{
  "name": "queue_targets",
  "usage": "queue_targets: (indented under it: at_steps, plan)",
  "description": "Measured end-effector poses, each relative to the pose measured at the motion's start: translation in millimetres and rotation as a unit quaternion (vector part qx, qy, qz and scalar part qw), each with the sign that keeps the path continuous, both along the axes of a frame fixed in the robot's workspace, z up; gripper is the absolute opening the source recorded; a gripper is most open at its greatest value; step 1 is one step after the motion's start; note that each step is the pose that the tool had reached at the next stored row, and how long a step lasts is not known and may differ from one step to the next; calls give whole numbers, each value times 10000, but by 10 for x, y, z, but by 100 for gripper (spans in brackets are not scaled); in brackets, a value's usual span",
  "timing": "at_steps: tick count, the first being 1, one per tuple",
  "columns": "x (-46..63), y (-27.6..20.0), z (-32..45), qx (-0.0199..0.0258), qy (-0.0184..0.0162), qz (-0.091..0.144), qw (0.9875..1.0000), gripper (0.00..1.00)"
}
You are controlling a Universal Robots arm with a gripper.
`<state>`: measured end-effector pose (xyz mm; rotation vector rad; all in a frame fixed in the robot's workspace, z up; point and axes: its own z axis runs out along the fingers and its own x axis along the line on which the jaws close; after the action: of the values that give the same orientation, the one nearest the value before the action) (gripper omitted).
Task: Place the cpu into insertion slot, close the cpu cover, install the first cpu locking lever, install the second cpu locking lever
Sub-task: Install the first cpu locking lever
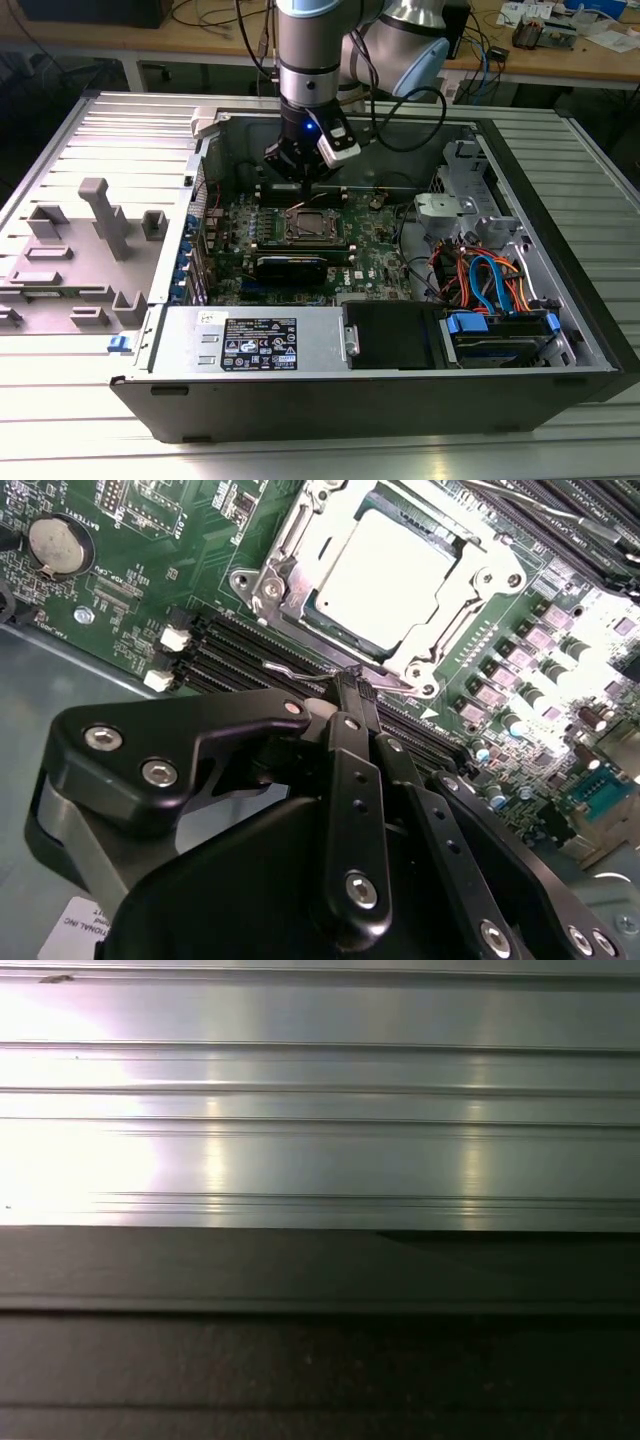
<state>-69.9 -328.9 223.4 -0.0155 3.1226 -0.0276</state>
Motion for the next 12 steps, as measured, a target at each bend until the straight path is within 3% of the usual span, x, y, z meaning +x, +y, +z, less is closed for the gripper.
queue_targets:
  at_steps: [12]
  plan:
    - [109,0,-47,0,0,-139,9999,11]
